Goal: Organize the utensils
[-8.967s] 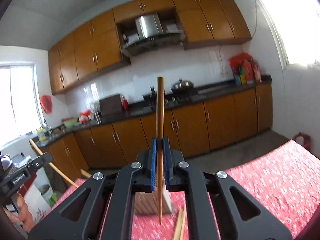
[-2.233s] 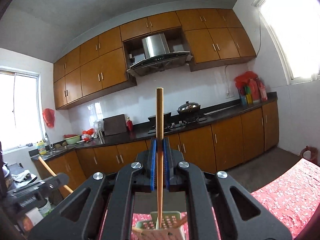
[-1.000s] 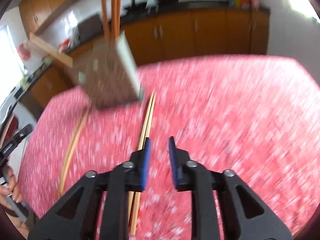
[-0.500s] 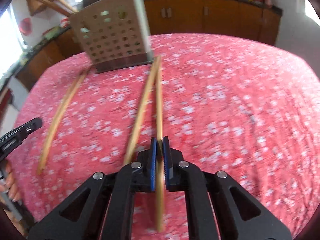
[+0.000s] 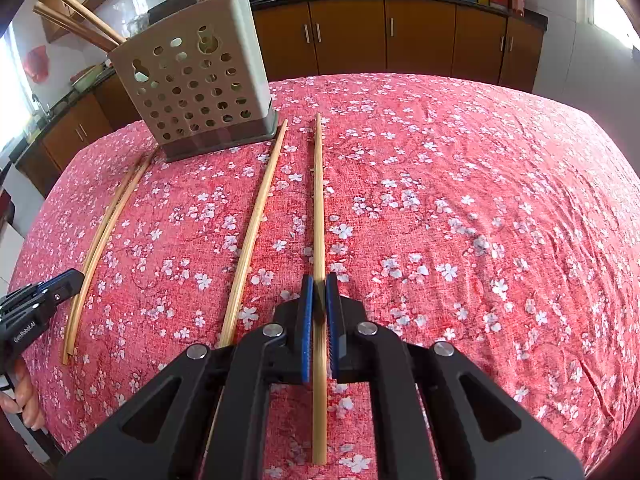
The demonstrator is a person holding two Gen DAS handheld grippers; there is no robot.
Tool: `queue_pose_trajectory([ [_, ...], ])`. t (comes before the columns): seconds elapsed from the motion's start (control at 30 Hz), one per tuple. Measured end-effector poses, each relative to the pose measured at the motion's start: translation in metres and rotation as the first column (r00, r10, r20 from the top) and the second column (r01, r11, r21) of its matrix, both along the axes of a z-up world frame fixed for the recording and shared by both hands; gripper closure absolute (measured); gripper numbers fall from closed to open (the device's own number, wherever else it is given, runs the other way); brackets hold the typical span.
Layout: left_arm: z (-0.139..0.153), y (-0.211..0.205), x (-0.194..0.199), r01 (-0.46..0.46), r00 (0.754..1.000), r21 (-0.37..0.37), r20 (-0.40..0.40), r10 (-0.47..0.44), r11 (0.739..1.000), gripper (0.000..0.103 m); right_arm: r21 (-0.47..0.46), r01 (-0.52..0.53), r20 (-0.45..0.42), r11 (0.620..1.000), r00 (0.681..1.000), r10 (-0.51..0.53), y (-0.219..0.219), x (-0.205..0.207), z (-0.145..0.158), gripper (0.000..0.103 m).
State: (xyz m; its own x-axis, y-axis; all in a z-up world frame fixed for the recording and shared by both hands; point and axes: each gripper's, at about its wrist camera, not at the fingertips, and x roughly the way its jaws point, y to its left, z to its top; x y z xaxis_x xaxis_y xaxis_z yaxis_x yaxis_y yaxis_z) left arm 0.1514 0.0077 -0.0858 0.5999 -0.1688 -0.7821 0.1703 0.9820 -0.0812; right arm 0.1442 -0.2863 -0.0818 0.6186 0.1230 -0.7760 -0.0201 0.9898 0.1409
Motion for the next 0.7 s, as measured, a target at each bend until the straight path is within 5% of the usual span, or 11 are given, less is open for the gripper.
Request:
queue_pose_trajectory([
  [0.3, 0.0, 0.022, 0.019, -0.093, 0.996, 0.032, 0.001, 0.093, 0.995, 0.095, -0.066, -0.006, 0.017, 0.998, 1.0, 0.007, 0.0, -0.002, 0.003, 0.095],
  [0.7, -0.001, 0.056, 0.04, -0.164, 0.986, -0.023, 0.011, 0.164, 0.986, 0.094, -0.08, 0.099, 0.048, 0.992, 0.994, -0.096, -0.027, 0.024, 0.001, 0.095],
])
